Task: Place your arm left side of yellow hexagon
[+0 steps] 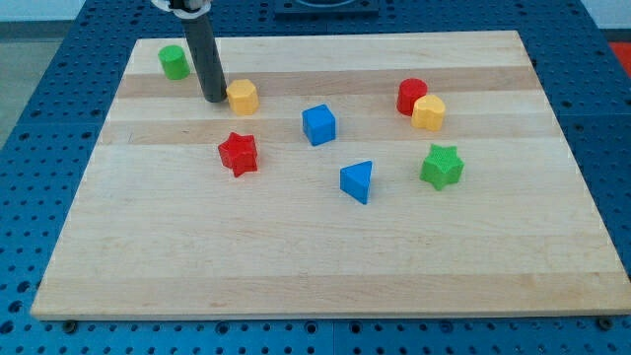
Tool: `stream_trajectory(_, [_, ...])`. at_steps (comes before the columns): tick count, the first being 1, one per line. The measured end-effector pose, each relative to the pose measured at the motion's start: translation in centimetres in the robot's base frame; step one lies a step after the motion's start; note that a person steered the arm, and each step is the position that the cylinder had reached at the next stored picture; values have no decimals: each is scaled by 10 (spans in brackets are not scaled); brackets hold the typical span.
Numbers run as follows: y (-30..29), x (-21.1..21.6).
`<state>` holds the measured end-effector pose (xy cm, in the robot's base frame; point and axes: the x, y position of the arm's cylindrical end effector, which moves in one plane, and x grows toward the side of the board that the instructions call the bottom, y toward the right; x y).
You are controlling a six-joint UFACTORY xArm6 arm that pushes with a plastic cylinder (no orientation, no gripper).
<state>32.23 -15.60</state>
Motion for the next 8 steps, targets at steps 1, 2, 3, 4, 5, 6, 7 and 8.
stream_trajectory(1, [0,1])
stream_trajectory(2, [0,1])
stream_trajectory(3, [-3,1])
stream_trajectory(4, [-13,1])
stream_trajectory(5, [-26,1])
stream_trajectory(6, [-30,1])
stream_trajectory(7, [-33,1])
stream_trajectory(8, [-35,1])
